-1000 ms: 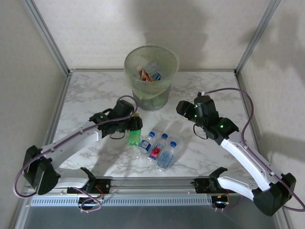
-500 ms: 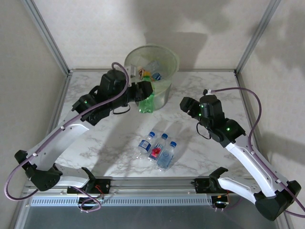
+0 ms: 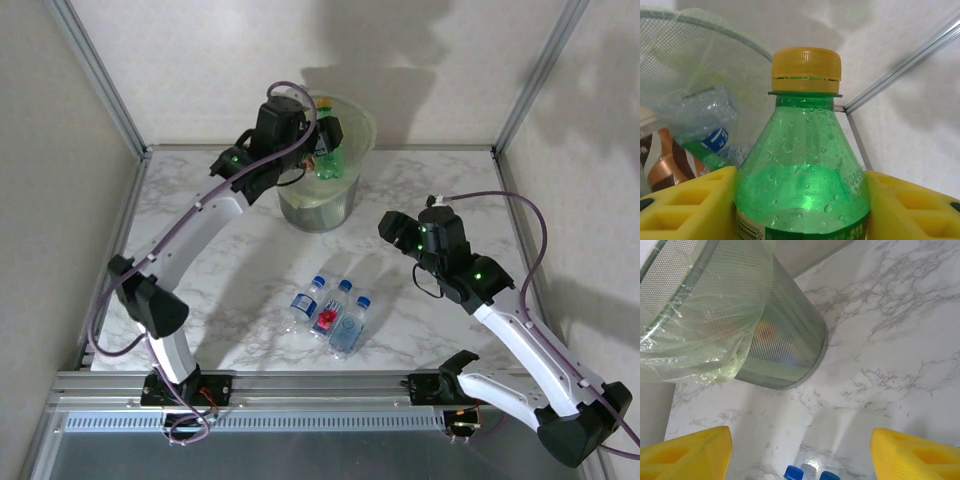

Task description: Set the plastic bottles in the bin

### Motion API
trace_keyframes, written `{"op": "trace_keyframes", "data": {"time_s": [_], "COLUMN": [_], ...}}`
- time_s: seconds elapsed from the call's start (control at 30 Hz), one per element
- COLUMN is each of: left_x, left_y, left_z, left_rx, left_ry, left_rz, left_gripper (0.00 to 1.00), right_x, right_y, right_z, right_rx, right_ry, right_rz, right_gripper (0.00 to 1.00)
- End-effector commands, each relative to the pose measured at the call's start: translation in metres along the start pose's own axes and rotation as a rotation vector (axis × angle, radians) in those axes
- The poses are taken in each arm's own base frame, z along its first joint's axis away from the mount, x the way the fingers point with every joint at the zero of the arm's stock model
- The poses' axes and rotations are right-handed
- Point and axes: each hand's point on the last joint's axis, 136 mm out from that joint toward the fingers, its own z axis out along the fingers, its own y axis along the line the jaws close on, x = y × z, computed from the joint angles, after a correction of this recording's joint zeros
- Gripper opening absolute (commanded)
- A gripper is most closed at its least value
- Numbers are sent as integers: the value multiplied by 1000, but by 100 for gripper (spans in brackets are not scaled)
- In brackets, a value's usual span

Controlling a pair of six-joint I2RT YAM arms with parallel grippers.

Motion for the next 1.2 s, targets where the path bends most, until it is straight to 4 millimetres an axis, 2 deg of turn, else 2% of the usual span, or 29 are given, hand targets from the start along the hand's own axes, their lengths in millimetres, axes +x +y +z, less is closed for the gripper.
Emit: {"op": "trace_keyframes", "data": {"time_s": [0.0,0.1,0.23,0.33,0.57,0.67,0.8,0.97,1.07,1.17], "left_x": [-23,-30,-30,-32,-25,-19,-15,-23,-33,-44], "left_y": [-10,-8,2,7,16,17,25,16,11,4], "left_z": [6,17,35,40,59,67,77,71,60,40], "left_rx": [43,49,40,37,15,22,-12,14,24,33], "left_ry": [-37,-51,-37,-40,-19,-5,5,-5,-28,-53], "left_rz": [25,19,15,25,45,33,22,21,19,12], "left_gripper": [56,56,56,56,57,61,78,88,89,87], "right_x": [1,1,0,0,0,-1,-2,1,3,5], "right_y": [2,4,7,9,10,11,10,6,5,4], "right_z": [-4,-2,0,0,4,4,3,2,4,5], "right_rx": [-19,-22,-27,-30,-24,-22,-15,-7,-8,-8], "right_ry": [0,3,7,8,17,16,15,22,26,29], "right_rz": [13,13,12,10,5,5,5,6,6,9], "right_gripper": [73,73,73,73,73,73,73,73,73,72]}}
